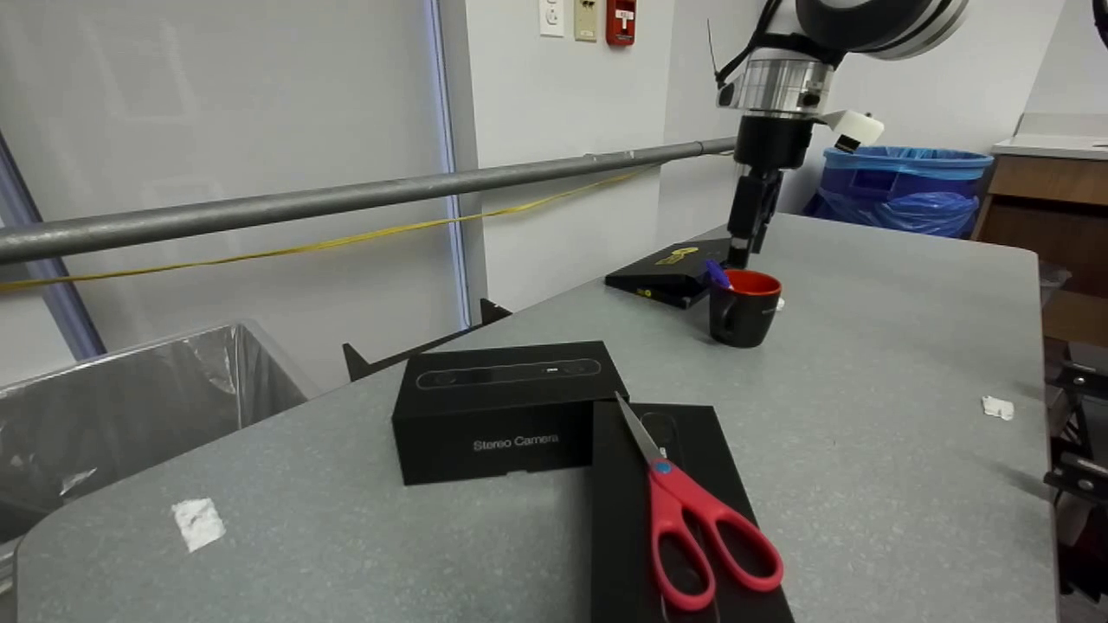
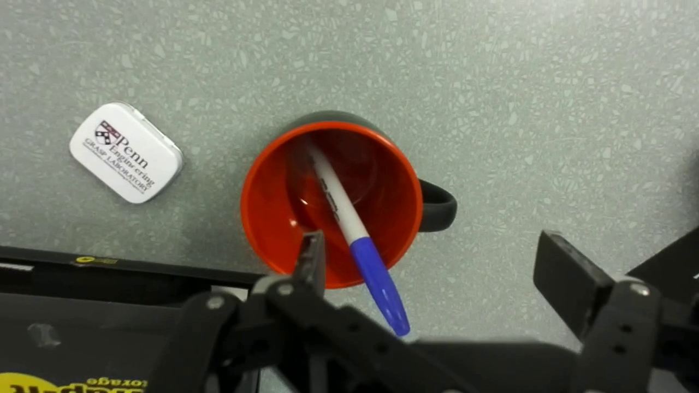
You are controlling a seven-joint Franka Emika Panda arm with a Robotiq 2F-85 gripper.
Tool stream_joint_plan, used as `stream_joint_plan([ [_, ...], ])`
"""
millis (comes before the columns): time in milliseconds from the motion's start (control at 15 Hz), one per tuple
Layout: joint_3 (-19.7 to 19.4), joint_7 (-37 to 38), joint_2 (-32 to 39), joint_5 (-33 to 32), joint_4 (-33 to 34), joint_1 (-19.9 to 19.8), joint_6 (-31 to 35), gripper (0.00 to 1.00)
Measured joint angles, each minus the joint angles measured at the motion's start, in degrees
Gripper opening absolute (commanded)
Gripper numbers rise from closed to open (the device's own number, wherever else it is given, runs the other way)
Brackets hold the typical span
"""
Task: Remove the pen from the mug cup and out on the table
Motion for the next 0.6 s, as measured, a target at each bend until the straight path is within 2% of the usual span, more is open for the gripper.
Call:
stream_joint_plan([
  [333,0.7,-2.69,2.24,-0.63,1.68,-1.02,0.58,1.0],
  [600,3.03,-6.9,3.99,0.35,3.23,-3.81,2.22,1.0],
])
